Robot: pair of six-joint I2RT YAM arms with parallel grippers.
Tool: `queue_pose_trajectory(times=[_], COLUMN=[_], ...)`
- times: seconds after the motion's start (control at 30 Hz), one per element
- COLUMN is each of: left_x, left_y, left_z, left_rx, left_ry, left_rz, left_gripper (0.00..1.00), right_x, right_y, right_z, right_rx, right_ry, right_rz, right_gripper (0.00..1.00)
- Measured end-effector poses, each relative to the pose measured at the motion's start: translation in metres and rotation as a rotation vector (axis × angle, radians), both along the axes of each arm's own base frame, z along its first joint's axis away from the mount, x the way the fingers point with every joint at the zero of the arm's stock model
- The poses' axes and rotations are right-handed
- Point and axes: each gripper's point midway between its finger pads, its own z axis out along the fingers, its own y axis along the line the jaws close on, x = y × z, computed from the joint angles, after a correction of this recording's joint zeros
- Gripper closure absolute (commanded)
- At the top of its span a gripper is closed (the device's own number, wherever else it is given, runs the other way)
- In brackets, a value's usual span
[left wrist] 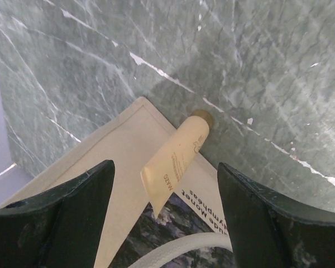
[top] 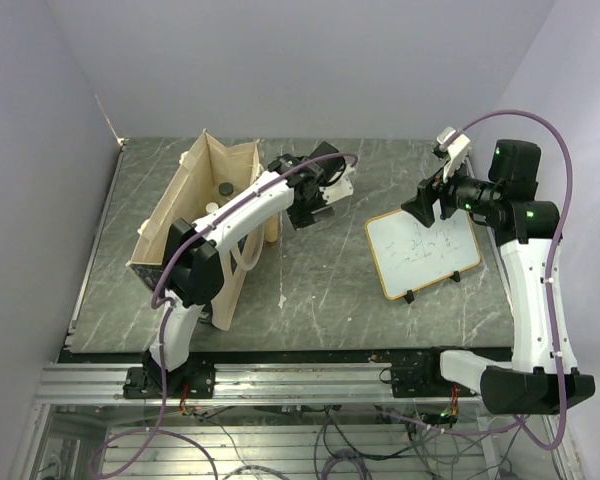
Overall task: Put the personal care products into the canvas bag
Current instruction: Pick up the care product from the center of the board.
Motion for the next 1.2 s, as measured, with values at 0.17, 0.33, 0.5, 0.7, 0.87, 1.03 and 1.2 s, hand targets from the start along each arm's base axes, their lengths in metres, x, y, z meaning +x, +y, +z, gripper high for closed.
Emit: queue_pose_trajectory(times=[0.17,0.33,0.5,0.7,0.87,1.03,1.2], left_x=[0.007,0.011,0.009,0.009,0.009,0.011,0.013], left_y=[0.019,0.030,0.034,0.036,0.037,0.038,0.032], left_z=[-0.017,-0.031,-0.038,-0.036,-0.033,-0.029,-0.021], left_rx=[0.042,0.080,0.104,0.113,0.120,0.125,0.112], left_ry=[0.044,0.071,0.092,0.086,0.083,0.073,0.068], left_rz=[0.046,0.079,0.091,0.102,0.102,0.096,0.060], left_gripper=[0.16,0.19,0.34,0.65,0.83,0.93,0.93], right_x=[-0.016,-0.022,-0.026,-0.029,-0.028,-0.028,-0.027], right_y=[0.008,0.012,0.015,0.017,0.017,0.018,0.018], right_z=[-0.003,-0.002,-0.005,-0.007,-0.007,-0.008,-0.008], right_rx=[0.012,0.019,0.024,0.026,0.030,0.034,0.035], right_ry=[-0.005,-0.010,0.007,0.014,0.017,0.022,0.023], right_rz=[0.064,0.096,0.119,0.135,0.141,0.146,0.145], right_gripper=[0.29,0.29,0.29,0.29,0.29,0.29,0.29])
